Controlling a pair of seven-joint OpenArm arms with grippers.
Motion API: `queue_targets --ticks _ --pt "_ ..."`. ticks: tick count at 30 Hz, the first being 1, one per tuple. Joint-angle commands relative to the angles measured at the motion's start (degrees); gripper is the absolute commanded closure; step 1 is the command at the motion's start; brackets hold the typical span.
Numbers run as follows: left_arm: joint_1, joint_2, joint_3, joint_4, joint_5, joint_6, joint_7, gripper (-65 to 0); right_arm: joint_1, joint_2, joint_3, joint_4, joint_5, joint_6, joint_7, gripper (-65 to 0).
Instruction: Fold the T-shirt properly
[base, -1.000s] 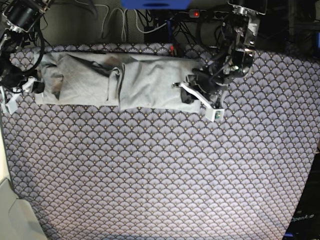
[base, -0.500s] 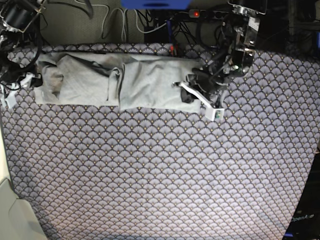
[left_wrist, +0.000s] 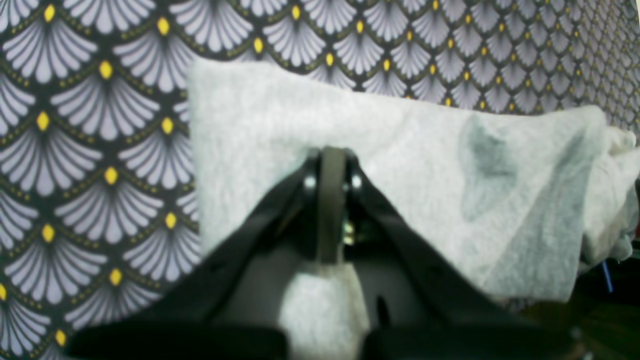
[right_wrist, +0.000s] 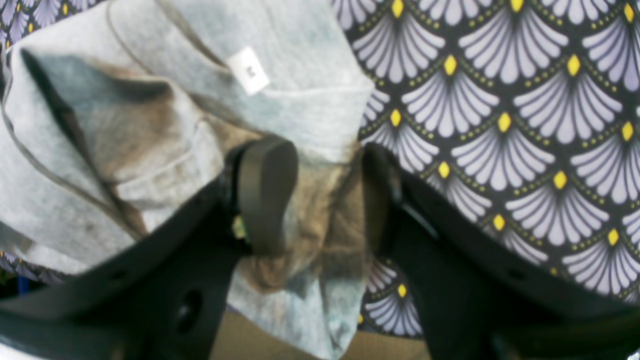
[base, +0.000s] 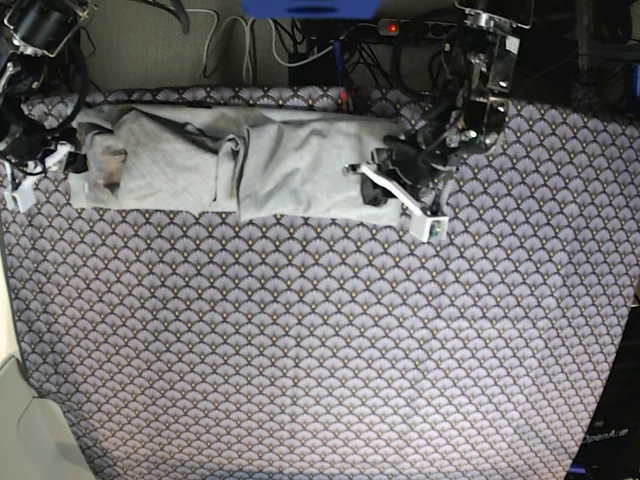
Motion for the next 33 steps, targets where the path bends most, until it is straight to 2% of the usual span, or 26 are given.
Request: queue_targets --ticks 1,4,6,8,9,14,19,24,26,29,33 --pt "-0.4 0.0 0.0 1.2 -0.7 -0.3 -0.6 -0.3 -0.2 -0.2 0.0 0.4 0.3 0.0 -1.0 -27.2" --pt "-0.4 0.0 0.0 1.2 -0.8 -0.3 -0.6 -0.3 -0.3 -0.5 0.0 0.4 0.3 0.0 -1.2 -23.0" --pt "-0.4 0.0 0.0 1.2 -0.9 -0.3 -0.6 -0.3 -0.3 -0.6 -0.1 0.4 0.3 0.0 -1.3 -14.1" --pt "-0.4 -0.1 0.0 1.2 -0.9 -0.3 -0.6 -0.3 -0.3 -1.2 -0.1 0.5 0.3 0.0 -1.3 -2.6" --pt "-0.4 -0.1 0.0 1.2 -0.9 -0.3 -0.6 -0.3 -0.3 -1.2 -0.1 0.6 0.3 0.0 -1.3 0.0" --pt "-0.7 -0.2 -0.2 1.2 -0.9 -0.2 -0.6 -0.3 -0.3 -1.3 -0.1 0.9 0.4 0.0 -1.8 0.0" --pt "-0.5 0.2 -4.9 3.2 -1.1 -0.4 -0.3 -0.3 -0.2 -1.4 0.2 6.7 0.4 0.0 -6.7 0.0" --pt "-0.3 -0.3 -7.3 8.6 -1.1 -0.4 -0.2 -0.3 -0.7 -4.9 0.3 14.9 0.5 0.0 -9.4 0.0" --pt "-0.2 -0.3 -8.8 9.2 -1.1 -0.4 1.7 -0.3 -0.8 -6.1 0.2 17.6 0.7 0.0 -9.5 0.0" --pt "-0.2 -0.1 -11.7 9.3 -1.1 -0.5 4.6 -0.3 -1.0 -7.4 -0.1 21.3 4.4 0.0 -9.8 0.0" --pt "1.1 -0.2 -15.0 9.3 -1.1 -0.5 5.5 -0.3 -2.6 -7.7 -0.1 25.3 9.4 0.0 -11.1 0.0"
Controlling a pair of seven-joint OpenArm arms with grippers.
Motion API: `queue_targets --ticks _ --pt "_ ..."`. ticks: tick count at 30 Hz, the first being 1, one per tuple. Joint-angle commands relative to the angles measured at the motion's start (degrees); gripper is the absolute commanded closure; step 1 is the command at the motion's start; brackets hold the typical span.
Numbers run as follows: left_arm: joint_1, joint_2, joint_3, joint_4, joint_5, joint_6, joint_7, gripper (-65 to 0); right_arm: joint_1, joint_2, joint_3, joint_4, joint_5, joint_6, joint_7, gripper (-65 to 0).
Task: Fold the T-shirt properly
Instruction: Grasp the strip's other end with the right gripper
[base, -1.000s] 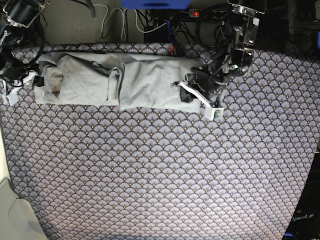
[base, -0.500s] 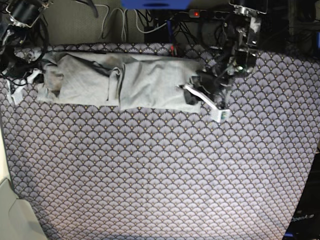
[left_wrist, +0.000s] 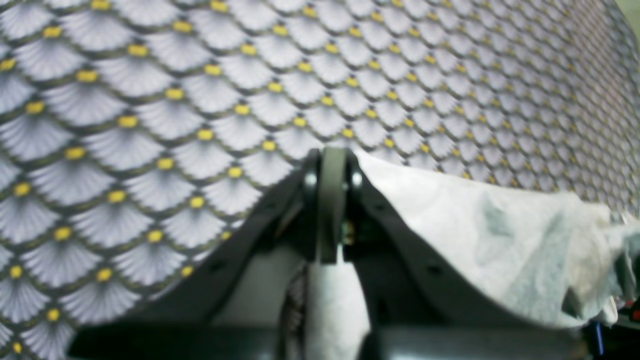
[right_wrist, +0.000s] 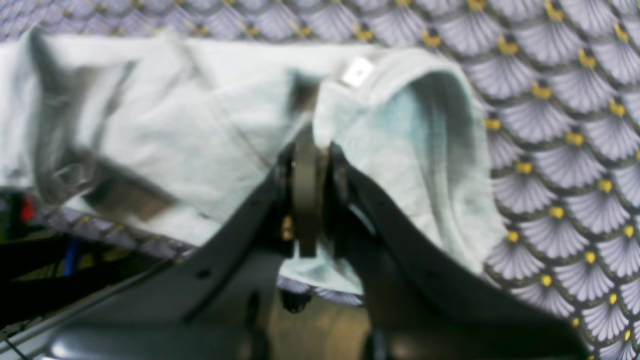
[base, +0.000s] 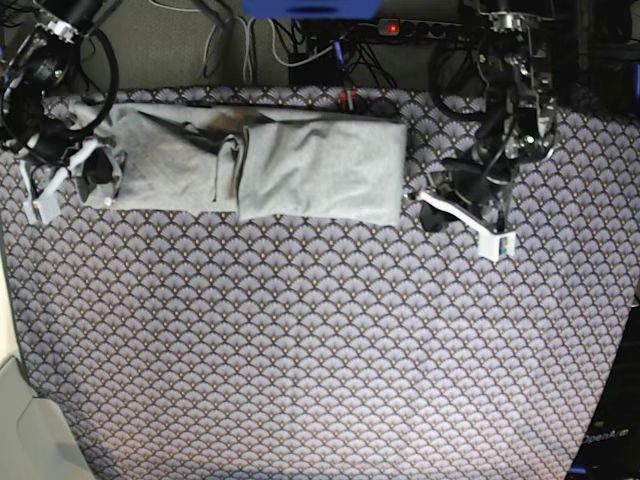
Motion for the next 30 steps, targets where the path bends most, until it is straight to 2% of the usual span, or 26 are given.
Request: queue_targets --ticks 1,9,14,17,20,30 --pt "0.2 -0.2 -1.0 1.1 -0.5 -0.5 -0.6 -0.3 0.0 1.0 0.3 1.8 1.5 0.1 0.7 0.0" --pt "1.4 -0.3 -2.9 1.1 -0.5 -0.5 -0.5 -0.3 -0.8 1.4 0.7 1.0 1.3 0.1 0.7 0.0" --pt "1.5 0.0 -2.7 1.1 -0.5 -0.5 -0.5 -0.3 -0.4 3.6 0.3 -5.1 1.3 0.1 0.7 -0.3" --pt "1.6 -0.1 -2.6 1.1 -0.5 -0.5 -0.5 -0.3 -0.4 5.4 0.3 -7.6 1.3 0.1 0.8 -6.7" --pt "1.6 -0.1 -2.9 1.1 -0.5 -0.5 -0.5 -0.3 -0.8 5.5 1.6 -7.9 1.6 0.1 2.0 -11.6" --pt "1.6 0.0 -2.6 1.1 -0.5 -0.5 -0.5 -0.3 -1.0 5.7 1.6 -8.0 1.5 0.1 3.3 -12.2"
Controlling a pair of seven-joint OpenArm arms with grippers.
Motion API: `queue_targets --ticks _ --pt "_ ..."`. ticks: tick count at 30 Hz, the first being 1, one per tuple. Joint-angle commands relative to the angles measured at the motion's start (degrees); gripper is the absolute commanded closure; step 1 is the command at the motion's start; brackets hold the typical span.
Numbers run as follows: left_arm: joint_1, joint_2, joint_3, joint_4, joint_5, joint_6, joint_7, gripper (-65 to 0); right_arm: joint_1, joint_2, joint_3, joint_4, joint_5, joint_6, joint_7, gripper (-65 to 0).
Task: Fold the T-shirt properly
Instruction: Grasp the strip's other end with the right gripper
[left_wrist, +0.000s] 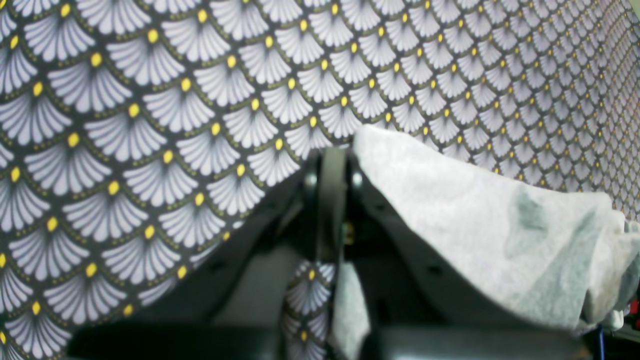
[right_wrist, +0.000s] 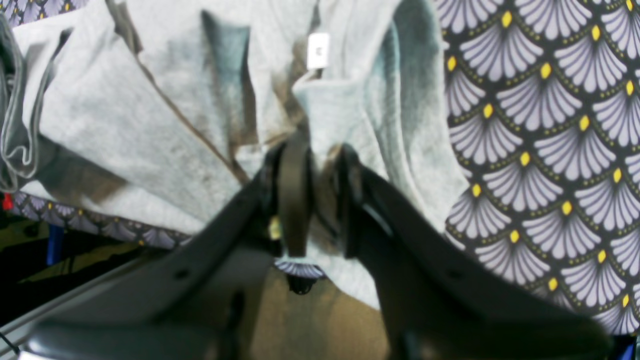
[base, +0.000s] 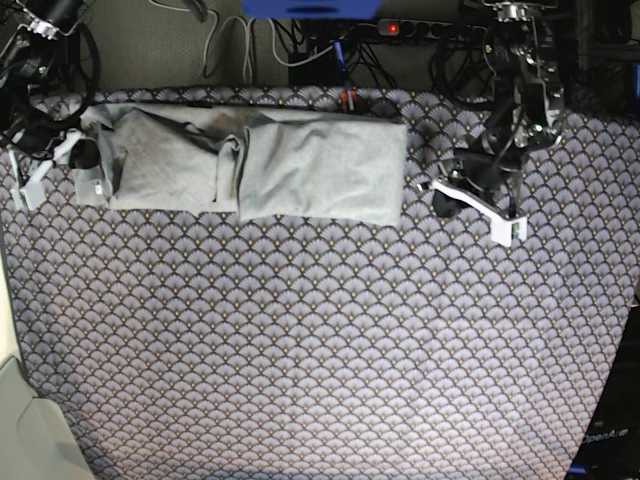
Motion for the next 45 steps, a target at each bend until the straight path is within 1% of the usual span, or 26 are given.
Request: queue_targets --ticks 1,5,8,10,13,15,17,23,25,31,33,40,45 --pt "-0.4 -0.2 -0.1 1.1 -0.5 -0.5 -0.9 -0.3 0.2 1.1 0.3 0.8 1.0 0.1 1.0 -12.2" --pt "-0.4 -0.3 -0.2 1.1 -0.5 -0.5 -0.9 -0.3 0.2 1.2 1.1 0.8 1.1 0.1 1.1 -12.5" --pt "-0.3 -0.4 -0.5 1.1 -0.5 -0.5 -0.9 -0.3 0.2 2.3 1.4 0.8 1.1 0.1 1.0 -13.5" --pt "0.3 -0.4 -0.6 1.1 -0.5 -0.5 -1.0 -0.3 0.2 2.8 1.5 0.8 1.1 0.1 1.0 -17.7" --pt "0.5 -0.4 -0.6 1.1 -0.5 -0.5 -1.2 -0.3 0.2 3.8 1.5 0.8 1.3 0.1 0.7 -29.0" --pt "0.5 -0.4 -0.6 1.1 -0.5 -0.5 -1.2 -0.3 0.2 3.8 1.5 0.8 2.6 0.1 1.0 -35.2" --pt "0.5 -0.4 -0.6 1.1 -0.5 -0.5 -1.2 -0.3 0.1 3.8 1.5 0.8 3.7 0.1 0.9 -37.4" --pt "0.7 -0.5 -0.6 1.1 -0.5 -0.5 -1.2 -0.3 0.1 4.0 1.5 -0.7 3.7 0.1 1.1 -37.5" --pt "1.3 -0.5 -0.6 1.1 -0.5 -0.5 -1.3 -0.3 0.6 5.6 1.3 -4.2 3.7 0.1 1.3 -37.5" --pt "1.4 -0.5 -0.6 1.1 -0.5 -0.5 -1.3 -0.3 0.6 9.1 0.3 -13.8 3.7 0.1 7.1 -37.5" --pt "1.4 -0.5 -0.6 1.1 -0.5 -0.5 -1.3 -0.3 0.7 10.0 -0.9 -15.1 3.7 0.1 7.6 -37.5" --pt "1.4 -0.4 -0.7 1.1 -0.5 -0.5 -1.3 -0.3 0.3 9.8 -1.5 -16.2 3.7 0.1 10.8 -37.5" --pt "1.4 -0.4 -0.7 1.1 -0.5 -0.5 -1.3 -0.3 0.3 10.0 -1.6 -16.2 3.7 0.1 11.2 -37.5"
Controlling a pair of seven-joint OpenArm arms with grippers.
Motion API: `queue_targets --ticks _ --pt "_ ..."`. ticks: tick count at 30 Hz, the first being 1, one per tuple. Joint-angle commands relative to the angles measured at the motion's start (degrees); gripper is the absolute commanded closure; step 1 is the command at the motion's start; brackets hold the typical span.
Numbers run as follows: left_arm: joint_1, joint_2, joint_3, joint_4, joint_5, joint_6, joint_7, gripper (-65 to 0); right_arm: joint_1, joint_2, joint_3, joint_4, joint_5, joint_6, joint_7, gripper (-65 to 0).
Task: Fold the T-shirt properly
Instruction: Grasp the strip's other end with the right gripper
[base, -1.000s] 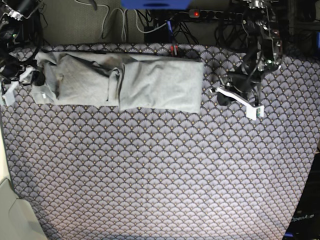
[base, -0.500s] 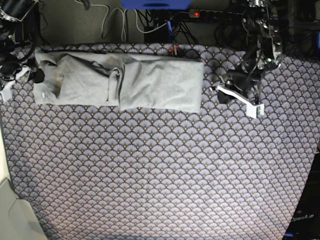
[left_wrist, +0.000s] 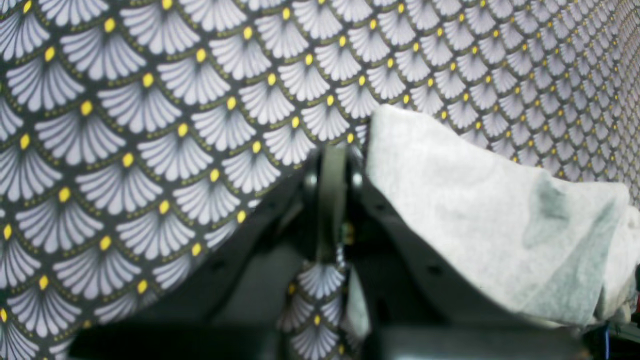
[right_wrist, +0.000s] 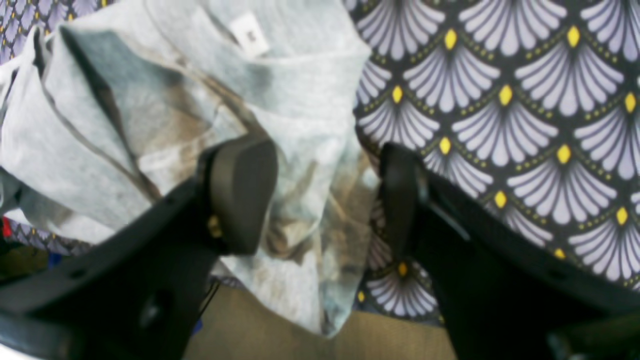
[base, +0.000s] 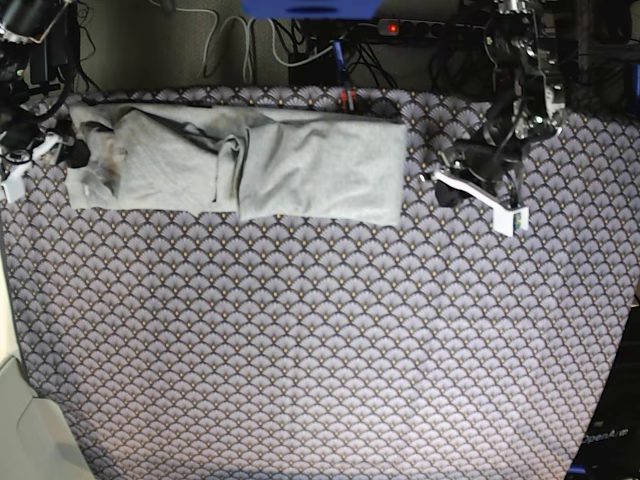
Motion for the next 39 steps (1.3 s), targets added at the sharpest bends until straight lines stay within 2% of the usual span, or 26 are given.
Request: queue_targets --ticks 1,11,16,26,39 --pt "-0.1 -0.2 -0.2 1.1 -0.7 -0.5 -0.9 -0.3 0.3 1.4 0.2 0.9 0.9 0.1 0.7 -37.5" --pt "0.3 -0.2 -0.2 3.2 -0.7 -0.5 -0.9 -0.3 0.3 1.1 -1.2 -6.4 0.9 0.1 0.4 -37.5" --pt "0.3 -0.2 -0.2 3.2 -0.7 -0.5 -0.9 -0.3 0.3 0.5 -6.3 -6.3 1.3 0.1 0.1 -37.5" --pt "0.3 -0.2 -0.2 3.2 -0.7 -0.5 -0.9 -0.3 -1.5 -3.4 -6.4 1.6 1.3 0.1 0.0 -37.5" --pt "0.5 -0.2 -0.2 3.2 -0.7 -0.5 -0.9 -0.3 -1.2 -3.4 -6.4 1.5 1.3 0.1 0.4 -37.6"
